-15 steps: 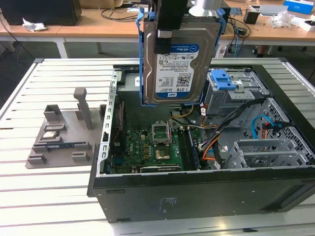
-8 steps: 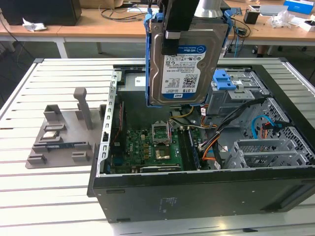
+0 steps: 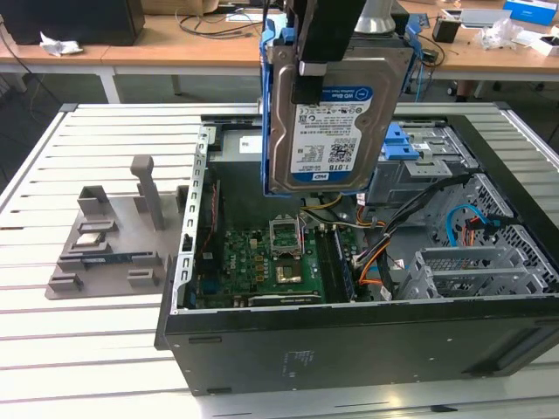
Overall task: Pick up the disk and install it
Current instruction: 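Pick up the disk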
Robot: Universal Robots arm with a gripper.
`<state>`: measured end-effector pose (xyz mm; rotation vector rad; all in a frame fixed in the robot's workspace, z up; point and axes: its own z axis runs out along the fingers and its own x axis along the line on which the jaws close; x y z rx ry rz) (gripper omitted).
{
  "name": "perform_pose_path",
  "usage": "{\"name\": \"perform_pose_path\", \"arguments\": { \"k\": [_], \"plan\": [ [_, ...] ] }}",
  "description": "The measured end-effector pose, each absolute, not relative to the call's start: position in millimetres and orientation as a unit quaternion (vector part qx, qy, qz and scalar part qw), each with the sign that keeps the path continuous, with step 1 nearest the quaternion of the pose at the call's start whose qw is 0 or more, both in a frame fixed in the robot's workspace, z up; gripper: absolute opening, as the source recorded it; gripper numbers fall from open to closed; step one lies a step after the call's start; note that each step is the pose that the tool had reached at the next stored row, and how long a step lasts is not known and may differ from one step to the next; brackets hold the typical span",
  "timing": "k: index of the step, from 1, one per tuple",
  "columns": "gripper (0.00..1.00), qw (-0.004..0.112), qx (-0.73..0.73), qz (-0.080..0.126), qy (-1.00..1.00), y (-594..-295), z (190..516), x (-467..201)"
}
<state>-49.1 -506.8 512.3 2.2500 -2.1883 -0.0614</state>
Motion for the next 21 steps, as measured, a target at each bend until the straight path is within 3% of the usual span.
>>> {"name": "perform_pose_path", "arguments": {
  "k": [10, 15, 21],
  "plan": [
    [0.36, 0.001, 0.717, -0.02, -0.697, -519.2, 511.9, -44.3],
    [0.36, -0.003, 0.717, -0.023, -0.697, -542.6, 511.2, -38.9],
    [0.36, -0.004, 0.717, -0.028, -0.697, -549.7, 509.3, -5.8]
  ]
}}
